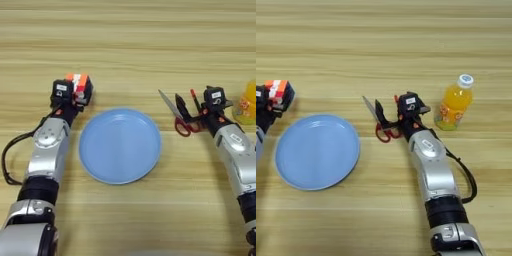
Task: Move the objects on the table
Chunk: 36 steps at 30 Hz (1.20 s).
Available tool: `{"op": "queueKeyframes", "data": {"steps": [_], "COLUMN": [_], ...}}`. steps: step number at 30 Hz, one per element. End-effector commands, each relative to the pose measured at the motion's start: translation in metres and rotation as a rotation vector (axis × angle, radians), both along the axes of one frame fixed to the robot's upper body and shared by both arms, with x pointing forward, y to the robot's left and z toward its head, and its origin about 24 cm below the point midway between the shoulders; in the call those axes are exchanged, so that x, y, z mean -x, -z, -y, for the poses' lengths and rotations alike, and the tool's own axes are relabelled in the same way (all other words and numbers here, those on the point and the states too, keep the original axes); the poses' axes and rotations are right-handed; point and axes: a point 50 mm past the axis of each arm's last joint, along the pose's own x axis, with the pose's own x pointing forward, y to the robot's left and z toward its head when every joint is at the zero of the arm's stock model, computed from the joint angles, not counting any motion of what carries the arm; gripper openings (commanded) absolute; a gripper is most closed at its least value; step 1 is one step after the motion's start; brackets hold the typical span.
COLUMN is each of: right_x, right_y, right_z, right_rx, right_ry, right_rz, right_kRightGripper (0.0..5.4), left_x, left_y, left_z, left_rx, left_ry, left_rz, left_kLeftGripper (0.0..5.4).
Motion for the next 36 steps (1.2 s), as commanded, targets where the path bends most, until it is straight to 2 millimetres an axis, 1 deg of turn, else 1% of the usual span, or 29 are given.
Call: {"op": "queueKeyframes", "data": {"steps": [1, 5, 9, 16, 23, 30, 36], "right_x": [0.0, 0.0, 0.0, 0.0, 0.0, 0.0, 0.0], "right_y": [-0.001, -0.001, -0.001, -0.001, -0.001, -0.001, 0.0], "right_z": [-0.002, -0.002, -0.002, -0.003, -0.004, -0.005, -0.005], "right_rx": [-0.008, -0.008, -0.008, -0.007, -0.005, -0.005, -0.004], "right_ry": [0.005, 0.006, 0.007, 0.011, 0.013, 0.014, 0.014], "right_rz": [-0.002, -0.001, -0.002, -0.003, -0.004, -0.004, -0.004], "right_kRightGripper": [5.4, 5.4, 5.4, 5.4, 5.4, 5.4, 5.4], "left_x": [0.006, 0.014, 0.021, 0.032, 0.042, 0.051, 0.054], "left_y": [-0.009, -0.008, -0.007, -0.002, -0.005, 0.007, 0.02], "left_z": [0.008, 0.023, 0.031, 0.035, 0.036, 0.043, 0.049], "left_rx": [0.004, 0.001, -0.005, -0.072, -0.153, -0.202, -0.197], "left_ry": [0.087, 0.221, 0.309, 0.427, 0.489, 0.569, 0.604], "left_rz": [0.057, 0.044, 0.028, -0.043, -0.068, -0.147, -0.208], "left_kLeftGripper": [3.34, 3.33, 3.33, 3.33, 3.33, 3.33, 3.33]}}
